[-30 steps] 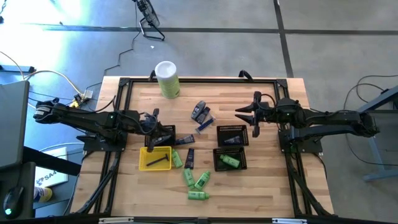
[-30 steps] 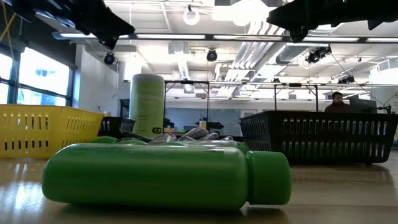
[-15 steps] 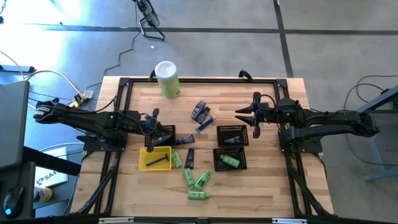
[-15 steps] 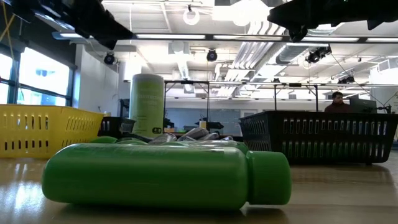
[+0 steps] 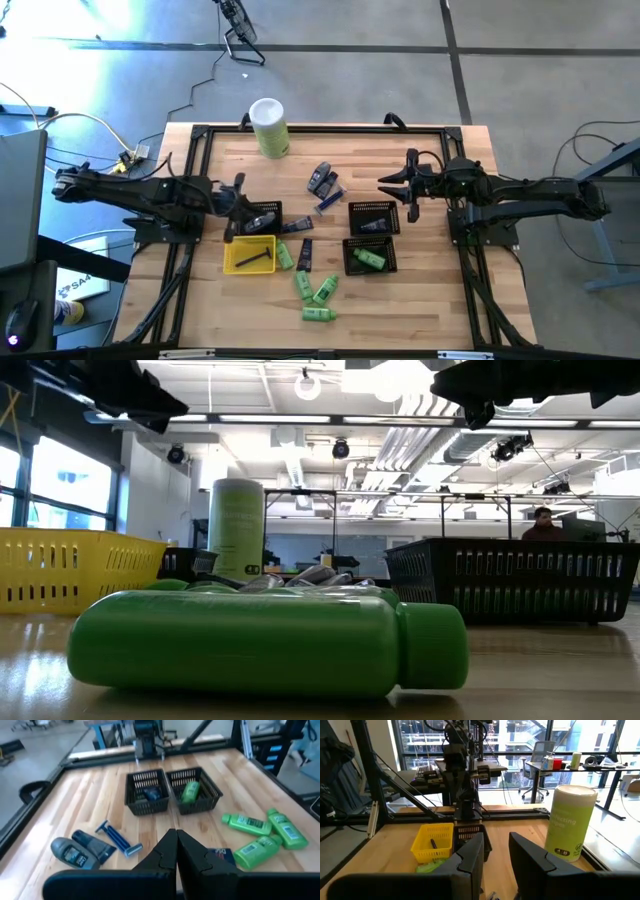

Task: Pick & Place Travel size toiletries
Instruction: Put the blue shave cream into the top right black bin

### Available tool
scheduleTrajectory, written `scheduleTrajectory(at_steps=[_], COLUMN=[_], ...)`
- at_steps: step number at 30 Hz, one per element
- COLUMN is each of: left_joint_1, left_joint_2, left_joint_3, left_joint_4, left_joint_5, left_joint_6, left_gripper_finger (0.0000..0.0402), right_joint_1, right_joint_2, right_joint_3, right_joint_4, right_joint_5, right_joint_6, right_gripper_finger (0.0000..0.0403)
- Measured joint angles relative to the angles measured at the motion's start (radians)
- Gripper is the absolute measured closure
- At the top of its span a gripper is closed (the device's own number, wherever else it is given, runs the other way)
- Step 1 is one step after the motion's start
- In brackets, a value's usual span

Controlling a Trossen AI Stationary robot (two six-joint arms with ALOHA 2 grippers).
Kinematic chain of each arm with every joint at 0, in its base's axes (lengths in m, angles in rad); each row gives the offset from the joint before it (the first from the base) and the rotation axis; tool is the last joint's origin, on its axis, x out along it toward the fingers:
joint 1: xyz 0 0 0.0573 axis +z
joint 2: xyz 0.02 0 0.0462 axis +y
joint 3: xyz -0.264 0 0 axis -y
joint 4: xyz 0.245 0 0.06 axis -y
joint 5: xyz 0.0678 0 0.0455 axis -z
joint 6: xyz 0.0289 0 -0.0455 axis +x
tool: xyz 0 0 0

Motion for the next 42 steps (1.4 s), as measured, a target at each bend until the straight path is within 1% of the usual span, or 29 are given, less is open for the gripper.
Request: scheduleTrajectory(at_steps=[5, 7, 10, 14, 19, 24, 29, 32, 36, 39, 42], left_joint_1=[0.0, 0.0, 0.0, 0.0, 0.0, 0.0, 0.0, 0.0, 0.0, 0.0, 0.0], left_joint_2=[-0.071, -0.099, -0.14, -0.217, -0.301, -0.341, -0.346, -0.338, -0.335, -0.335, -0.335], left_joint_3=[-0.128, -0.167, -0.195, -0.216, -0.24, -0.252, -0.252, -0.252, -0.252, -0.252, -0.252], left_joint_4=[0.139, 0.171, 0.163, 0.132, 0.114, 0.095, 0.064, 0.055, 0.056, 0.057, 0.057], left_joint_5=[0.009, 0.009, 0.012, 0.04, 0.042, 0.042, 0.042, 0.042, 0.042, 0.042, 0.042], left_joint_6=[0.001, 0.0, -0.002, 0.014, 0.013, 0.015, 0.014, -0.004, -0.036, -0.037, -0.037], left_gripper_finger=[0.0402, 0.0402, 0.0402, 0.0402, 0.0402, 0.0402, 0.0402, 0.0402, 0.0402, 0.0402, 0.0402], right_joint_1=[0.0, 0.0, 0.0, 0.0, 0.0, 0.0, 0.0, 0.004, 0.027, 0.046, 0.065], right_joint_2=[0.0, 0.0, 0.0, 0.0, 0.0, 0.001, 0.024, 0.066, 0.168, 0.247, 0.326], right_joint_3=[0.0, 0.0, 0.0, 0.0, 0.0, 0.0, 0.002, 0.022, 0.073, 0.139, 0.219], right_joint_4=[0.0, 0.0, 0.0, 0.0, 0.0, 0.037, 0.122, 0.119, 0.104, 0.062, -0.021], right_joint_5=[-0.001, -0.003, -0.003, -0.003, -0.003, -0.003, -0.021, -0.048, -0.047, -0.03, 0.002], right_joint_6=[0.0, 0.0, -0.001, -0.001, -0.001, -0.074, -0.05, -0.048, -0.047, -0.051, -0.072], right_gripper_finger=[0.0317, 0.0317, 0.0317, 0.0317, 0.0317, 0.0317, 0.0317, 0.0317, 0.0317, 0.0317, 0.0317])
